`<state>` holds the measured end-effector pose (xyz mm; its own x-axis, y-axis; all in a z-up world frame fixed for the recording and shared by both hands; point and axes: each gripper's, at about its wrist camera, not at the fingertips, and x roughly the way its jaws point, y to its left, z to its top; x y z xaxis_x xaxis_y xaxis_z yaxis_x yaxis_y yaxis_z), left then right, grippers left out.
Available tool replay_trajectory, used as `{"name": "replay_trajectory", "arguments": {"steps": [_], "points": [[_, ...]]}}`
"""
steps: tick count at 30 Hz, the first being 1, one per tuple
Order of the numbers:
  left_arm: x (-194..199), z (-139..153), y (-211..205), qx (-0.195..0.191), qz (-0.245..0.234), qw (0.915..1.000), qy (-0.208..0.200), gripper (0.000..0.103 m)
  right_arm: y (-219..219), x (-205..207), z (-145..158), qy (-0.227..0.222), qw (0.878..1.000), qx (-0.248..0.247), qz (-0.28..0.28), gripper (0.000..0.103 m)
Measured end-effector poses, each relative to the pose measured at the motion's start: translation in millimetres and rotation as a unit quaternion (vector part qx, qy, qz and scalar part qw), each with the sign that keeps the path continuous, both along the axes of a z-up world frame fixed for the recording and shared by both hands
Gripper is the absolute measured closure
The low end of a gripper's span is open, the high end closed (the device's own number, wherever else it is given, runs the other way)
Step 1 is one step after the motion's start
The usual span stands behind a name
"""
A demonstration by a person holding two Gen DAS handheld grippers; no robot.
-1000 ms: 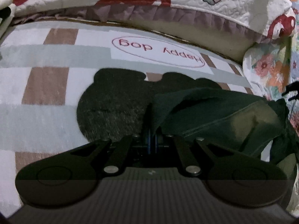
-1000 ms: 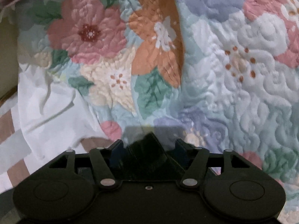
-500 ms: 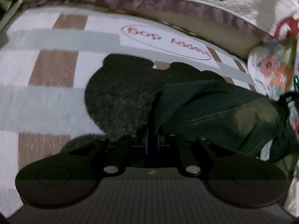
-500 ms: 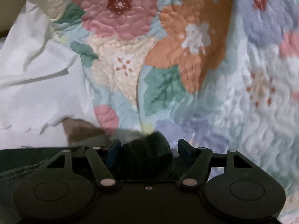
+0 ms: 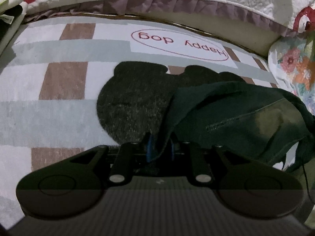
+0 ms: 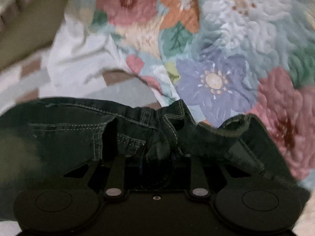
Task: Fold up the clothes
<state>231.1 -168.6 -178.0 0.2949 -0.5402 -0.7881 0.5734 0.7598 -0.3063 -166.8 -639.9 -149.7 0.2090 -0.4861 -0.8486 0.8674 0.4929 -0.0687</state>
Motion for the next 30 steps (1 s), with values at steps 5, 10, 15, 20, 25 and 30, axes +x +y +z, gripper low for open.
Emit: {"name": "replay_trajectory", "arguments": {"steps": [5, 10, 15, 20, 25, 30], "points": [[17.9, -0.3, -8.8, -0.02, -0.007, 0.9995, 0.022, 0.078, -18.8, -5.0, -0.7, -0.026, 0.999, 0.02, -0.019, 0.062], [28.0, -4.2, -20.8, -0.029, -0.016, 0.9989, 0.034, 0.066, -32.9, 17.8, -9.8, 0.025, 0.999, 0.013, -0.018, 0.053], [32.6, -10.8, -36.3, -0.07, -0.007, 0.9957, 0.06, 0.032, -36.1, 29.4, -19.5, 0.049, 0.998, -0.036, 0.018, 0.044], [6.9, -7.5, -62.4, 0.021, -0.056, 0.9977, -0.032, 0.091, -23.7, 36.3, -0.9, 0.037, 0.995, -0.086, 0.038, 0.092], [3.0, 11.5, -58.3, 0.024, -0.013, 0.9969, -0.074, 0.095, -10.2, 42.4, 30.8, 0.042, 0.982, -0.181, 0.022, 0.092], [-4.5, 44.8, -55.2, 0.013, 0.001, 0.9907, -0.135, 0.095, 1.6, 50.2, 57.7, 0.01, 0.969, -0.246, 0.01, 0.093]]}}
